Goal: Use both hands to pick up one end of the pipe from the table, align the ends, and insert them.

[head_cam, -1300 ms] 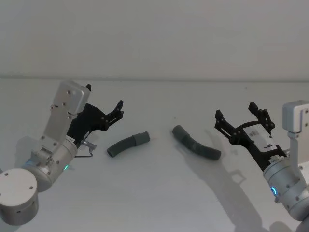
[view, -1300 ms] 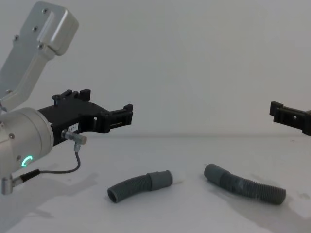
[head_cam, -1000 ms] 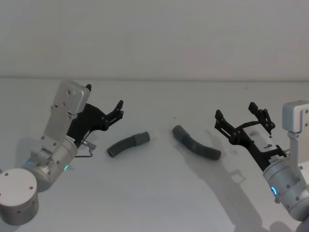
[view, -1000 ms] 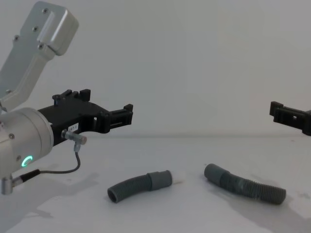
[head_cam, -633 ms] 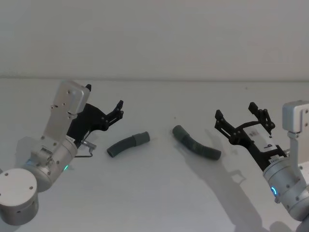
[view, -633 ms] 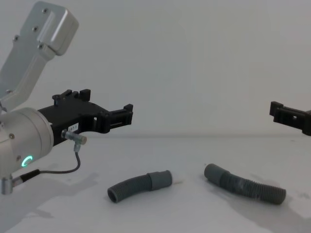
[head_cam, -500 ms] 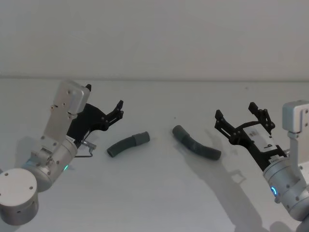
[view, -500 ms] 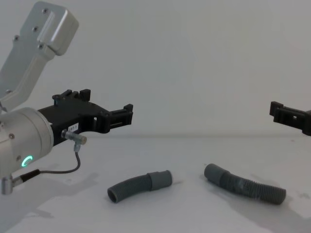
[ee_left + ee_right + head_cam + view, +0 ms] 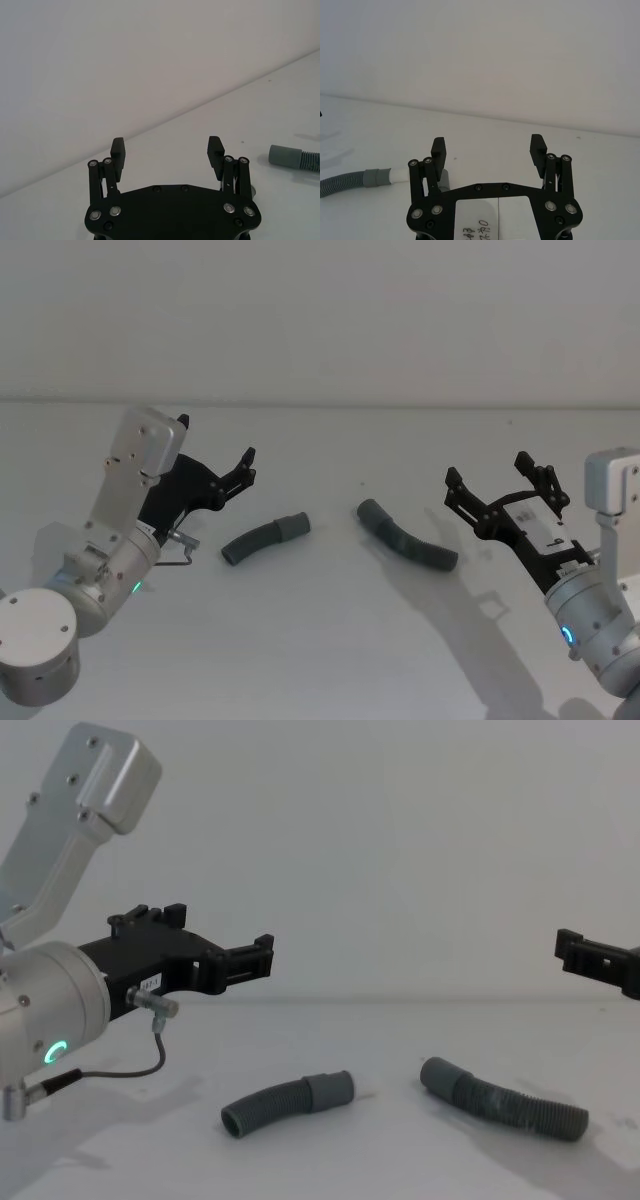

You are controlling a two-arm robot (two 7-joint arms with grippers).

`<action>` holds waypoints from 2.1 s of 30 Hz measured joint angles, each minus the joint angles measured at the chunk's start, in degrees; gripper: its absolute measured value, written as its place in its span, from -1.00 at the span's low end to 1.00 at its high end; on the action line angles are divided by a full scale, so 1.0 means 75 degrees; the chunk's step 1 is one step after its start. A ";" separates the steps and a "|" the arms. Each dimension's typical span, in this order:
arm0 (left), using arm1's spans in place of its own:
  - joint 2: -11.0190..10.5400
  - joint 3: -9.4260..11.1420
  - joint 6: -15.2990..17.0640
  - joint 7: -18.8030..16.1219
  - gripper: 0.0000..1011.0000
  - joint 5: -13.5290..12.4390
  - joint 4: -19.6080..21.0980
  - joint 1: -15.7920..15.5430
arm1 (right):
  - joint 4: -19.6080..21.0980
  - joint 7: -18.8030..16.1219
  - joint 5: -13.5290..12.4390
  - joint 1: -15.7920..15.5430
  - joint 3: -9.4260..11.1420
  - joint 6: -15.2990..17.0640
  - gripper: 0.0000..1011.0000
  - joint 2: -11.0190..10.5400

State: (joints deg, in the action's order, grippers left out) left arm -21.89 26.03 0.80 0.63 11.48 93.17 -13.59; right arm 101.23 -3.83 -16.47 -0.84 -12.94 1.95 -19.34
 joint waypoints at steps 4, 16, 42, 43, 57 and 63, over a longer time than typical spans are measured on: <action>0.0000 0.0000 -0.0001 0.0000 0.98 0.0000 0.0000 0.0000 | 0.0000 0.0000 0.0000 0.0000 0.0000 0.0000 0.98 0.0000; 0.0000 0.0000 0.0000 0.0000 0.98 0.0000 0.0000 0.0000 | 0.0000 0.0000 0.0001 0.0000 0.0000 0.0000 0.98 0.0000; 0.0145 0.0141 -0.0286 0.0067 0.98 -0.0354 -0.0350 -0.0430 | -0.0104 -0.0453 -0.0112 0.0607 0.0171 0.0505 0.98 -0.0362; 0.0164 0.0185 -0.0358 0.0116 0.98 -0.0426 -0.0419 -0.0532 | -0.0133 -0.0543 -0.0131 0.0690 0.0182 0.0576 0.98 -0.0407; 0.0260 0.0623 -0.0341 0.1018 0.98 -0.0786 -0.0945 -0.1514 | -0.1647 -0.2659 -0.0361 0.3143 -0.0038 0.1345 0.98 -0.1397; 0.0279 0.0712 0.0073 0.1397 0.98 -0.0759 -0.0975 -0.1707 | -0.2873 -0.3913 -0.0369 0.4584 -0.0402 0.1393 0.98 -0.1650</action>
State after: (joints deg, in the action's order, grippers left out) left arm -19.80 31.37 1.35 11.10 5.79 85.86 -26.39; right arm 79.68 -33.17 -19.24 33.54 -15.96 12.40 -31.71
